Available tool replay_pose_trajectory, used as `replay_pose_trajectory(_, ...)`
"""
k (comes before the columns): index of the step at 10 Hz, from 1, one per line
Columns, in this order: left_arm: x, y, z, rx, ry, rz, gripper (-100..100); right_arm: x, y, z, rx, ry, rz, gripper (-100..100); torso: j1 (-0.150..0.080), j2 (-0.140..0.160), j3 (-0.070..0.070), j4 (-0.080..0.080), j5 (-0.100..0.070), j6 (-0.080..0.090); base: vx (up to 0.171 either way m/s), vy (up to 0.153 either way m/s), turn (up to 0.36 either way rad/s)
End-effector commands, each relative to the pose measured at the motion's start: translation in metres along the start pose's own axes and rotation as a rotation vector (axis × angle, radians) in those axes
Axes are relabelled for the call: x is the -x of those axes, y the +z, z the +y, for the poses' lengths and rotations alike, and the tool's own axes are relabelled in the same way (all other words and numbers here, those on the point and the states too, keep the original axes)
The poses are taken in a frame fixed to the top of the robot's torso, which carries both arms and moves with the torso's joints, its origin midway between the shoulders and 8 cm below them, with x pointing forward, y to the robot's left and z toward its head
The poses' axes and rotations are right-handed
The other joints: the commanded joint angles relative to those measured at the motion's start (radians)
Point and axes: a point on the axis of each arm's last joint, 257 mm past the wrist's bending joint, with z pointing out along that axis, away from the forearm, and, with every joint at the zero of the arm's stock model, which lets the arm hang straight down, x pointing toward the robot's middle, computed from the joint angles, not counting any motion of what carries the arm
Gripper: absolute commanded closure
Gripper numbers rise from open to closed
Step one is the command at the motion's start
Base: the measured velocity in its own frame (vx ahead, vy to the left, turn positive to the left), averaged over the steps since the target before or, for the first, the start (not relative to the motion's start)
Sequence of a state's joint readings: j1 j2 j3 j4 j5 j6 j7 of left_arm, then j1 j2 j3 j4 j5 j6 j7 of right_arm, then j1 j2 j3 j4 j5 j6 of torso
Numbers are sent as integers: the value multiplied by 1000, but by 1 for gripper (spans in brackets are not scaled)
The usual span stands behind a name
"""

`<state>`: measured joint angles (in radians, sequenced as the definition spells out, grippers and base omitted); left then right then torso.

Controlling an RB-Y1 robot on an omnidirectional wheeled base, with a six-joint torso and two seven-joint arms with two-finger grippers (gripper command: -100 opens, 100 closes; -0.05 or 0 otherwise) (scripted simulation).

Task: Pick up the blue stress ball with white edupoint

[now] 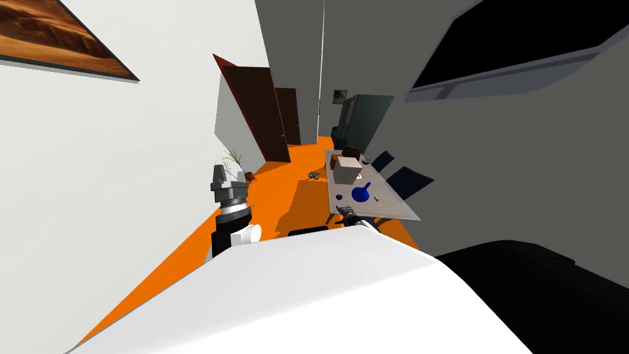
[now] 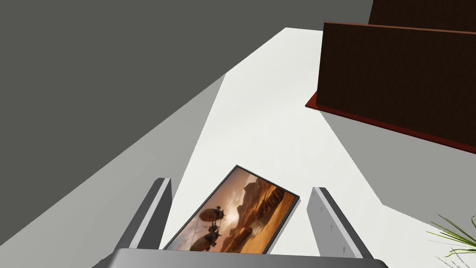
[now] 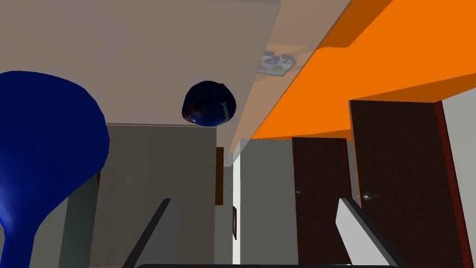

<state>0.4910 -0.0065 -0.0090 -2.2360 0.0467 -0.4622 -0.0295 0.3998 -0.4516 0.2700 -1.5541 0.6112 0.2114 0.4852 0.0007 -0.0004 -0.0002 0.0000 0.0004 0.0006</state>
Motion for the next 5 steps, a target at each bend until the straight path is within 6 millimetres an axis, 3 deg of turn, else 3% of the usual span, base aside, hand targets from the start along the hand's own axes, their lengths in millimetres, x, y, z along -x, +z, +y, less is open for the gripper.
replay_pose_trajectory(1, 0, 0, 0, 0, 0, 0, 0, -24, 2, -15, -50, -97, 56, -100, 0, 0, 0, 0, 0, 0, 11, 17, 229)
replay_pose_trajectory(5, 0, 0, 0, 0, 0, 0, 0, -81, -3, -60, -151, -321, 192, -100, 0, 0, 0, 0, 0, 0, 13, 17, 140)
